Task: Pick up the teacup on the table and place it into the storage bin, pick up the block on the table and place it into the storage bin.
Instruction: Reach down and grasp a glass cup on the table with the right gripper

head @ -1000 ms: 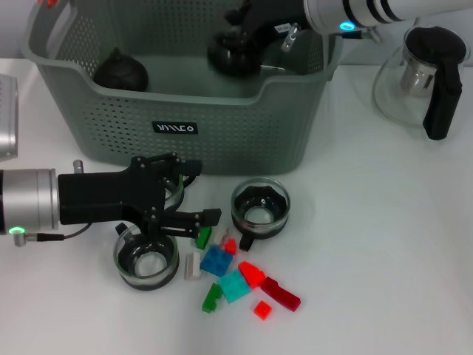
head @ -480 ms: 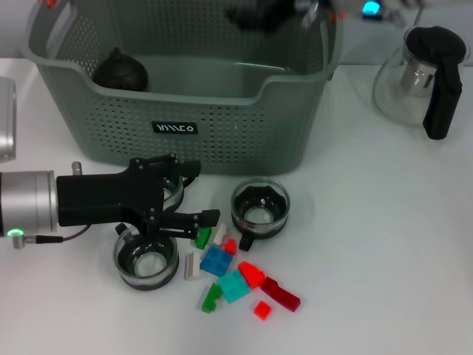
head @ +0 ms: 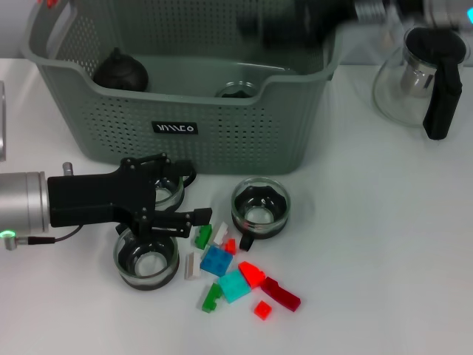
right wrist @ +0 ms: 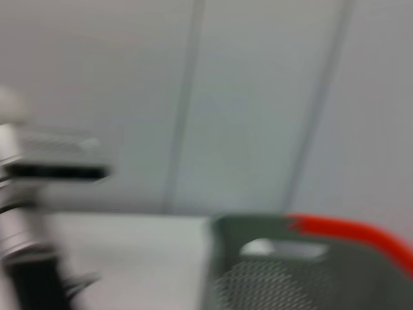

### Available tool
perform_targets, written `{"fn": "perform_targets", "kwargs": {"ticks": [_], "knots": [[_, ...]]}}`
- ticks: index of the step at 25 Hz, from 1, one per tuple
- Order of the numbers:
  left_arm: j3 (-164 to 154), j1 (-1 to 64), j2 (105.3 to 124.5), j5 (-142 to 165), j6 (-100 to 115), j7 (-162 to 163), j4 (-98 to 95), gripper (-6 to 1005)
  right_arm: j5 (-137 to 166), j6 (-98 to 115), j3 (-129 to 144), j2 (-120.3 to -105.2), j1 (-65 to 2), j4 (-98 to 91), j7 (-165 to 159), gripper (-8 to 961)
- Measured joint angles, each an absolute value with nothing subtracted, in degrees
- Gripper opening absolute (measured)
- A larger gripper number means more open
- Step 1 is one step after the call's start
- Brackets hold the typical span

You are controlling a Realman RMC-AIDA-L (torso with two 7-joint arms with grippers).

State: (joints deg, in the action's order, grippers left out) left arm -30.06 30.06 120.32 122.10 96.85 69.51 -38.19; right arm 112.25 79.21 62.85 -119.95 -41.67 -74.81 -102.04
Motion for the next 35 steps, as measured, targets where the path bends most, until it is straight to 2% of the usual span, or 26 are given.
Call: {"fn": "perform_targets", "kwargs": {"ticks": [5, 11, 27, 35], "knots": [[-30.05, 30.05, 120.32, 121.88, 96.9, 69.28, -38.22, 914, 113.44, 93.86, 63.62, -119.59, -36.97, -80.43, -104.27, 611], [-30.06, 29.91, 120.32, 121.72, 96.91, 69.0, -38.23, 913, 121.43, 100.75, 65.62, -120.09, -37.18, -79.82, -107.62, 609], [-30.06, 29.26, 120.32, 122.44, 96.97, 68.42, -38.87, 911, 132.65, 86.63, 77.15, -120.21, -47.44, -58.14, -107.48, 609], [-29.72, 29.16, 120.32, 122.44, 96.8, 68.37, -38.77, 911, 133.92, 77.95, 83.97, -120.32, -48.78, -54.87, -107.59, 609]]}}
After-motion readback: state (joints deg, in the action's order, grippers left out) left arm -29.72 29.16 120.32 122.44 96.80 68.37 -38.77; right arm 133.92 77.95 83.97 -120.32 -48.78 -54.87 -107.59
